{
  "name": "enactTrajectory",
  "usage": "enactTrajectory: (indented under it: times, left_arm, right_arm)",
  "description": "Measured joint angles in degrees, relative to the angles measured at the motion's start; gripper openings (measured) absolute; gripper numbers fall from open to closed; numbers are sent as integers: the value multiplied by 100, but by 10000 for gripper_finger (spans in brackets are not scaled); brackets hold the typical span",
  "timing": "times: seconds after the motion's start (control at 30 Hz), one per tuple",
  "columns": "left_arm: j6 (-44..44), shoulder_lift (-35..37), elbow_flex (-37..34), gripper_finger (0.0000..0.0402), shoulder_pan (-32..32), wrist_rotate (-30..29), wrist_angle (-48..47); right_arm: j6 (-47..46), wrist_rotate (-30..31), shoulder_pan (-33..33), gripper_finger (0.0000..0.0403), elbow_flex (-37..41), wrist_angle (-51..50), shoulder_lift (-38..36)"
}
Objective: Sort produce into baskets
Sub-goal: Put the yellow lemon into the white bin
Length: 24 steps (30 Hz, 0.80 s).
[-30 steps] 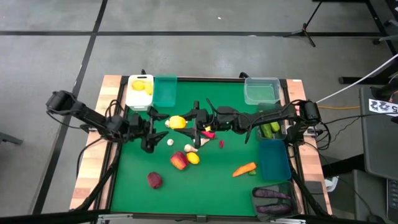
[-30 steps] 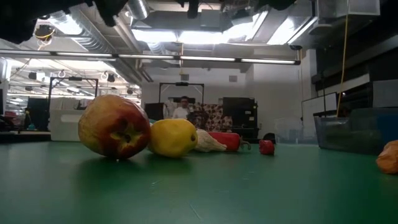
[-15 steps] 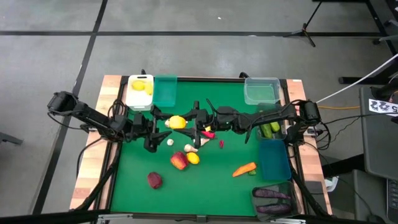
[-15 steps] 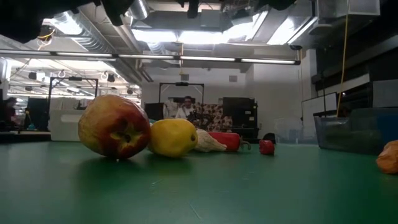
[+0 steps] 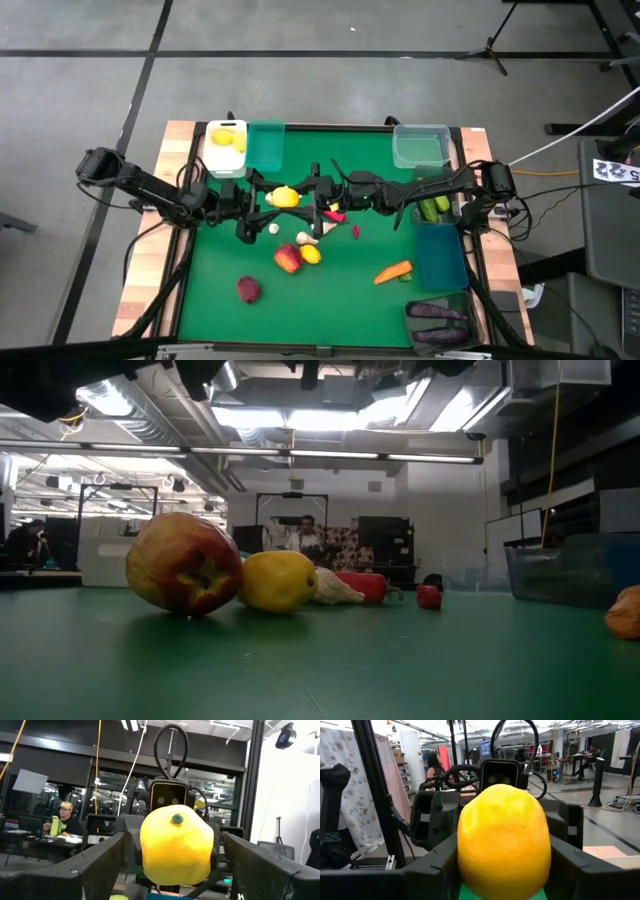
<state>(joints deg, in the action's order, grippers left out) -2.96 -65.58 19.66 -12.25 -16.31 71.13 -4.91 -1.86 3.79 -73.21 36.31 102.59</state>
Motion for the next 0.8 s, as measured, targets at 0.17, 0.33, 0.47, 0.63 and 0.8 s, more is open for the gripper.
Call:
enactTrajectory:
  times: [0.17,0.33,0.47,0.63,0.8]
  left_arm:
    - [53,2,2,335,0,137,153]
    - [115,2,2,335,-1,265,113]
    - [115,-4,2,335,0,264,18]
    - [139,-4,2,327,0,264,19]
    - [148,-4,2,280,0,253,-13]
  right_arm:
    - [0,-31,0,202,0,-43,0]
    - [0,-31,0,202,0,-43,0]
    - [2,-31,0,202,0,-47,2]
    - [2,-31,0,202,0,-47,2]
    - [2,-58,2,202,0,-54,2]
